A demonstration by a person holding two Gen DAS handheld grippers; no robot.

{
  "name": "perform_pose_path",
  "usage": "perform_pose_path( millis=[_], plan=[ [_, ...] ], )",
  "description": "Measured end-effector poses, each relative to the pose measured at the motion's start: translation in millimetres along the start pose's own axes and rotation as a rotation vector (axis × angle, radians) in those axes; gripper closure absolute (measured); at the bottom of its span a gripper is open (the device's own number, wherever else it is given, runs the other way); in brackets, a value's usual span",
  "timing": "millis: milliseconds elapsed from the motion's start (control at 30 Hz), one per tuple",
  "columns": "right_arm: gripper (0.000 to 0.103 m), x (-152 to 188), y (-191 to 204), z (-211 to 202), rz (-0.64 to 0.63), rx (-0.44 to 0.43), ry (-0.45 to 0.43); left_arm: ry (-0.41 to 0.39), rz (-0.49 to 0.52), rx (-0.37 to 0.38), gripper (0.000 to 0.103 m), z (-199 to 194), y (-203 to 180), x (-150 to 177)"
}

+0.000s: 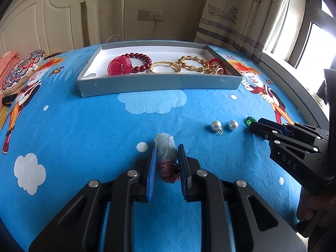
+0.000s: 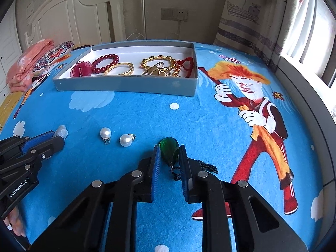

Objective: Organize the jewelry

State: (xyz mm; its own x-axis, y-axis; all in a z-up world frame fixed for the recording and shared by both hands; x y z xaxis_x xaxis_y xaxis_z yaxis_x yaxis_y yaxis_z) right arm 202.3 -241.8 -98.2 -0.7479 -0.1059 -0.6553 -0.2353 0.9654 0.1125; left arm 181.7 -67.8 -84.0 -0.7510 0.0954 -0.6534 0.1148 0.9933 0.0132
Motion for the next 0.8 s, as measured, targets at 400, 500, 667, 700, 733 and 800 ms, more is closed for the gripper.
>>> perform_pose_path(
  millis=[400,500,667,700,733,800],
  plan=[
    [0.092,0,-4,-7,0.026,-0.013,-0.008,-0.006,-0.007,-0.01,0.083,-3,3,-1],
    [0.068,1,-7,-8,0.043,-0.023,-0.008,-0.005,-0.008,-0.009,0.083,-3,3,0],
    [0.049,0,-11,-7,0.047,-0.029,-0.011,-0.006,-0.006,-0.01,0.083,-2,4,-1],
    [0.049,0,-11,-6,0.05,-0.028,-0.008,-0.006,-0.007,-0.01,0.083,-2,4,0],
    [0.049,0,-12,-3,0.055,-0.026,-0.001,-0.005,-0.007,-0.01,0.083,-2,4,0],
    [0.049,0,-12,0,0.063,-0.03,0.004,-0.003,-0.008,-0.007,0.083,-1,3,1]
  ],
)
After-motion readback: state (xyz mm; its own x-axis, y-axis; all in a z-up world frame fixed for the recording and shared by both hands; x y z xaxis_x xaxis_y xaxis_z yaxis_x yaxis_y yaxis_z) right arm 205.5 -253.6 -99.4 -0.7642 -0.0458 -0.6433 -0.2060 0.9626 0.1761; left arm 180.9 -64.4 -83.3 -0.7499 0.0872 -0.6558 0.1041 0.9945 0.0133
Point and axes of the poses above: each gripper's, at about its wrist camera, not at the fingertips, and z roughly the way its jaws point, y to its left, x to its underside, the point moved 9 cm from there along z, roughly the way its jaws point, and after that the axes turned 9 degrees about -x, right-handed, at the moved point
